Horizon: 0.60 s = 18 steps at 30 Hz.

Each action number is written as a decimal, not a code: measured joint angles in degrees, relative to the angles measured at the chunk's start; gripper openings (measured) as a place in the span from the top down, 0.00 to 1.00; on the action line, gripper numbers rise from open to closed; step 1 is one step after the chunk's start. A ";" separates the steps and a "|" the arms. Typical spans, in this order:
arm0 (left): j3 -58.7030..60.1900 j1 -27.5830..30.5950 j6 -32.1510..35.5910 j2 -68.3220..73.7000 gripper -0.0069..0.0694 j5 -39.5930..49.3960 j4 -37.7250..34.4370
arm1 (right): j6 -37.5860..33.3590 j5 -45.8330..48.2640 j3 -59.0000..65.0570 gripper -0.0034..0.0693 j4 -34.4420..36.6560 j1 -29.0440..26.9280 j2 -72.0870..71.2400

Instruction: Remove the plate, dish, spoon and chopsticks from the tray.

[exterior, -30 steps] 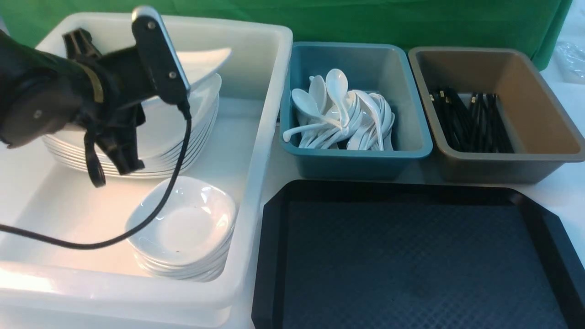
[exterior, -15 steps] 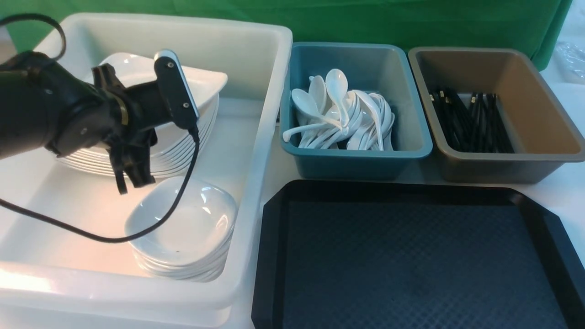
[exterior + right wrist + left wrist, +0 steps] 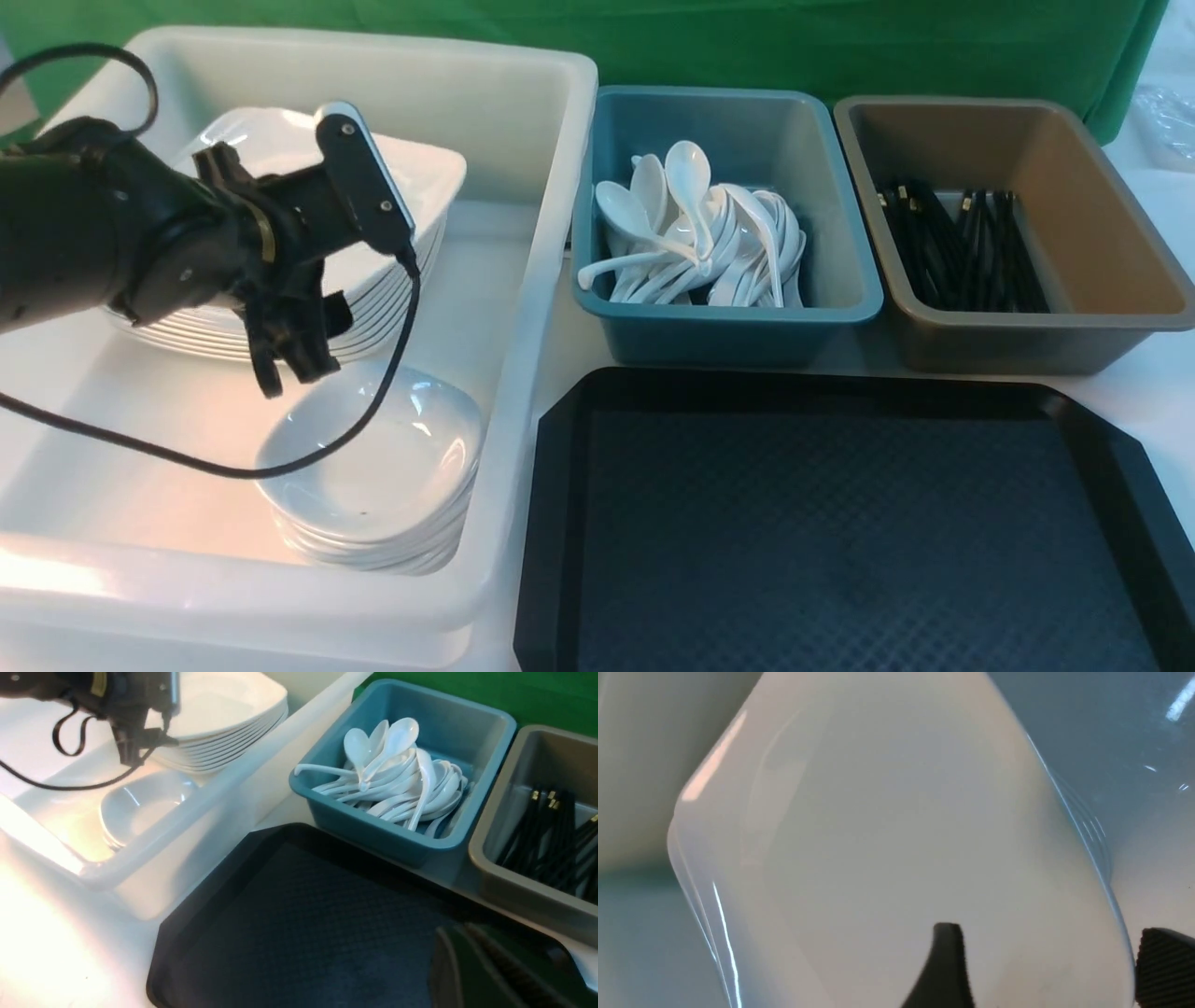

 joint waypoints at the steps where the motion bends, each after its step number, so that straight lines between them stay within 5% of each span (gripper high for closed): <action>1: 0.00 0.00 -0.57 -1.00 0.17 0.57 -1.45 | -0.08 0.00 0.00 0.92 0.00 0.00 0.00; 5: -0.10 -1.19 -1.28 -7.33 0.08 3.98 -11.59 | -0.14 0.00 0.00 0.92 0.14 0.00 0.00; 10: -0.16 -5.30 -2.11 -19.37 0.14 6.94 -25.48 | -0.25 0.00 0.00 0.91 0.19 0.00 0.00; 14: -0.23 -7.99 -3.21 -29.72 0.45 10.53 -31.41 | -0.25 0.00 0.00 0.91 0.25 0.00 0.00; 15: 0.44 -8.58 -3.16 -34.40 0.65 11.17 -32.88 | -0.25 0.00 0.00 0.91 0.25 0.00 0.00; 18: 3.49 -9.01 -1.98 -42.68 0.84 10.53 -35.76 | -0.31 0.06 0.00 0.91 0.25 0.00 0.00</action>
